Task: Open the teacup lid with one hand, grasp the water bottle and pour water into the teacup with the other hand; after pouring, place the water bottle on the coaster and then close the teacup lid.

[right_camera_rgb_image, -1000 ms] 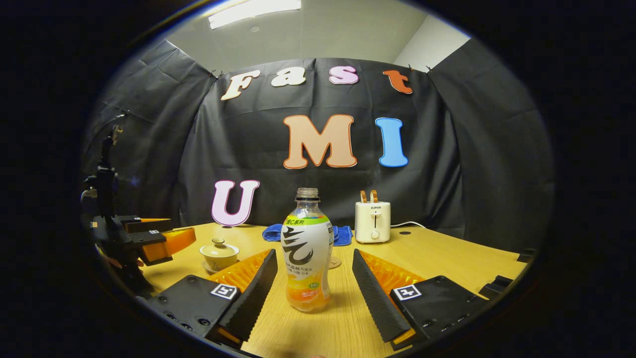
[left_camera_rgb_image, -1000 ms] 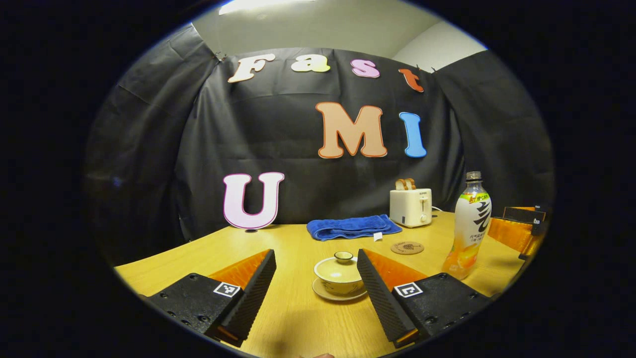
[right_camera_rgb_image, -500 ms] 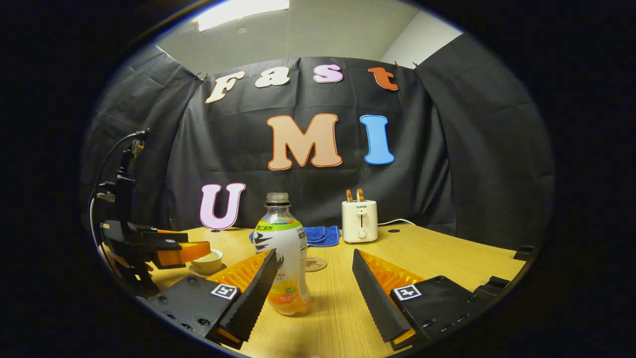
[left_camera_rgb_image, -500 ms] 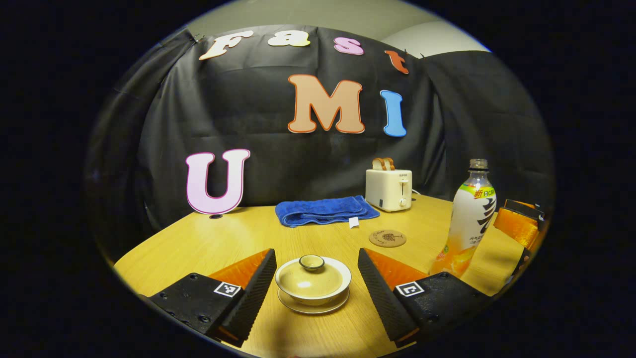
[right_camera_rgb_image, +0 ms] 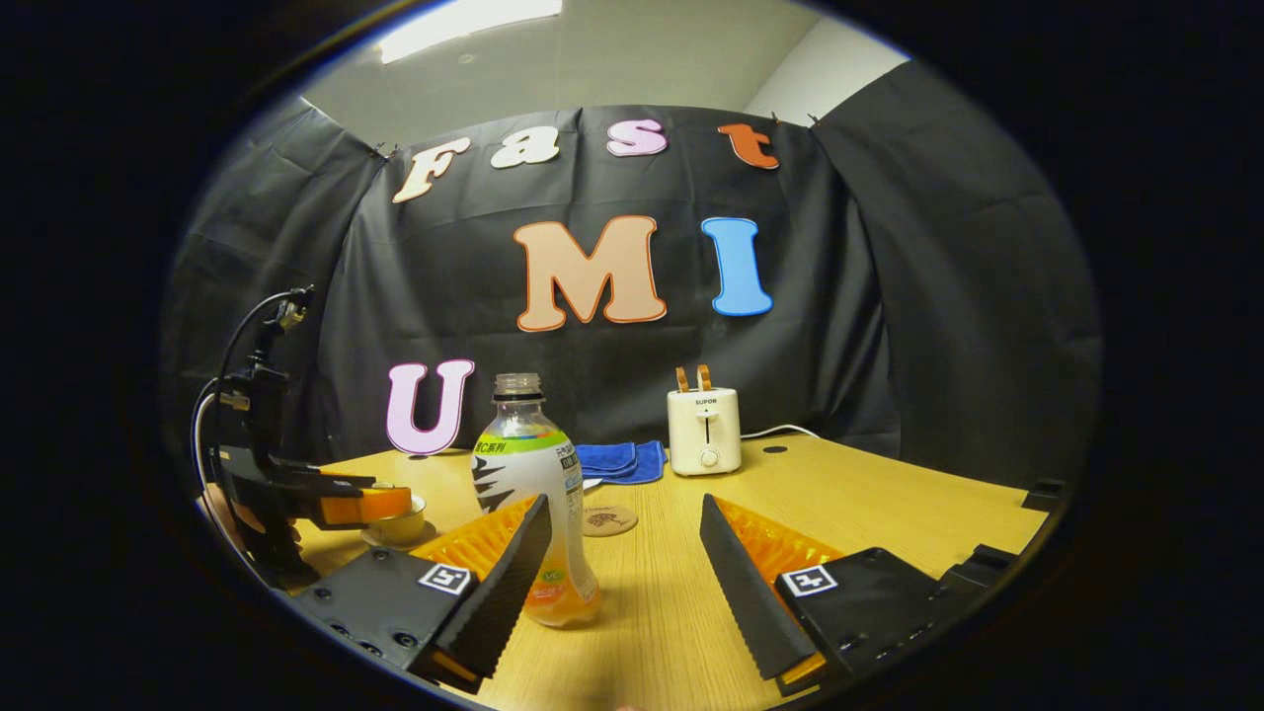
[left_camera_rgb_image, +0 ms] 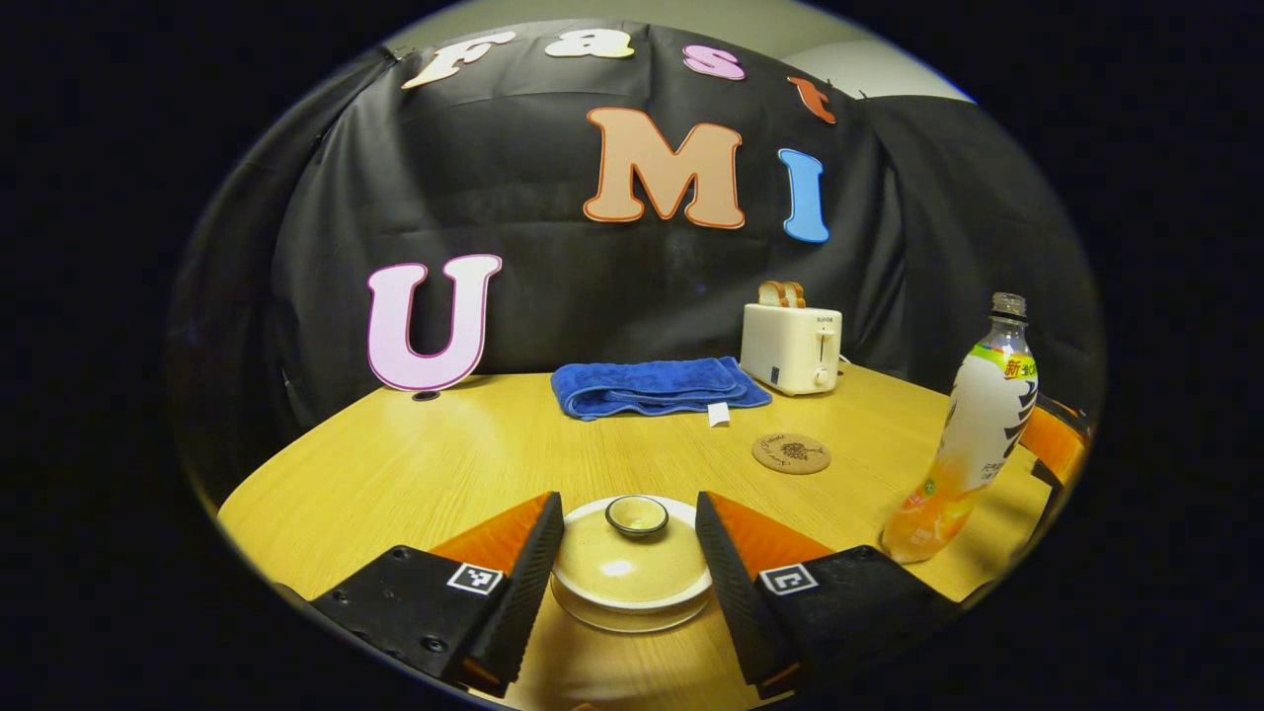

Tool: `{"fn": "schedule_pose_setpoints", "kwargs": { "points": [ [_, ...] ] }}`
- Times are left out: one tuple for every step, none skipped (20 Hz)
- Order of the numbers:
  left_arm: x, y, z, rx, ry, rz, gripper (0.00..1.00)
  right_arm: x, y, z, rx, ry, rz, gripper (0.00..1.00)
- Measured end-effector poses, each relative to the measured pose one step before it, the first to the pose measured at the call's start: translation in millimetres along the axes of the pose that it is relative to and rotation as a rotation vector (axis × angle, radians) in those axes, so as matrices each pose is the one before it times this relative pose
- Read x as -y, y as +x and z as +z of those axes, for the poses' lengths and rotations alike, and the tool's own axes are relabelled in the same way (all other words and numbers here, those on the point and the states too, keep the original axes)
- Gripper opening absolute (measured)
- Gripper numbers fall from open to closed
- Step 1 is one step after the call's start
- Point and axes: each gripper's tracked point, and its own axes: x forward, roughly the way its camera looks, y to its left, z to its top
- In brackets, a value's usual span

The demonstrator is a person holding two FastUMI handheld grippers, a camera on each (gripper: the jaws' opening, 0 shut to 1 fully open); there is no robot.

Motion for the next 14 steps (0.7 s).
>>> {"fn": "schedule_pose_setpoints", "kwargs": {
  "points": [
    [0.06, 1.07, 0.84, 0.00269, 0.00491, -0.00261, 0.74, 0.63, 1.18, -0.75, -0.00248, 0.00437, -0.00143, 0.97],
    [0.60, 0.66, -0.10, -0.00111, 0.00923, -0.00350, 0.73, 1.00, 1.51, -0.55, -0.00050, 0.00093, -0.00365, 0.97],
    [-0.43, 0.23, -0.22, 0.00348, 0.00901, -0.00182, 0.72, 1.27, 1.01, -1.17, -0.00109, -0.00214, -0.00331, 0.97],
    [-0.75, 0.62, 0.81, 0.00446, 0.00630, -0.00073, 0.72, 0.18, 0.11, -0.56, -0.00195, -0.00248, -0.00167, 0.94],
    [0.07, 0.30, 0.80, 0.00683, 0.00467, -0.00136, 0.69, -1.17, 0.20, -1.56, -0.00304, -0.00143, 0.00254, 0.96],
    [-0.29, 0.40, 1.06, 0.00633, 0.00452, 0.00050, 0.67, -1.64, 0.62, -0.74, -0.00172, -0.00112, 0.00277, 0.94],
    [-0.71, 0.56, 1.63, 0.00547, 0.00374, 0.00188, 0.61, -1.28, 0.20, -0.06, -0.00049, -0.00142, 0.00199, 0.97],
    [-0.17, 0.15, 1.42, 0.00669, 0.00080, 0.00160, 0.58, -0.24, -0.35, -1.94, -0.00106, -0.00158, 0.00239, 0.97],
    [1.06, 1.44, 1.28, 0.00700, -0.00029, -0.00382, 0.47, -0.18, -0.06, -1.01, -0.00260, -0.00207, 0.00152, 0.94],
    [0.89, 0.74, -0.85, 0.00247, 0.00216, -0.00097, 0.42, -0.11, -1.04, -1.03, -0.00239, -0.00256, -0.00008, 0.97],
    [0.31, 0.09, 1.45, 0.00819, 0.00877, 0.00370, 0.33, 0.80, -1.02, -0.78, -0.00127, -0.00269, -0.00060, 0.94],
    [1.04, 0.46, -0.13, -0.00075, 0.00343, -0.00297, 0.30, 0.59, -1.31, -0.50, -0.00125, -0.00127, -0.00058, 0.97],
    [1.58, 0.14, 0.10, 0.00454, -0.00125, -0.00690, 0.28, -0.20, -1.31, 0.23, -0.00025, 0.00089, 0.00221, 0.96],
    [1.17, -0.33, 1.85, 0.00743, -0.00699, -0.00789, 0.27, -0.16, -0.70, 0.80, 0.00139, 0.00071, 0.00172, 0.97]
  ]
}}
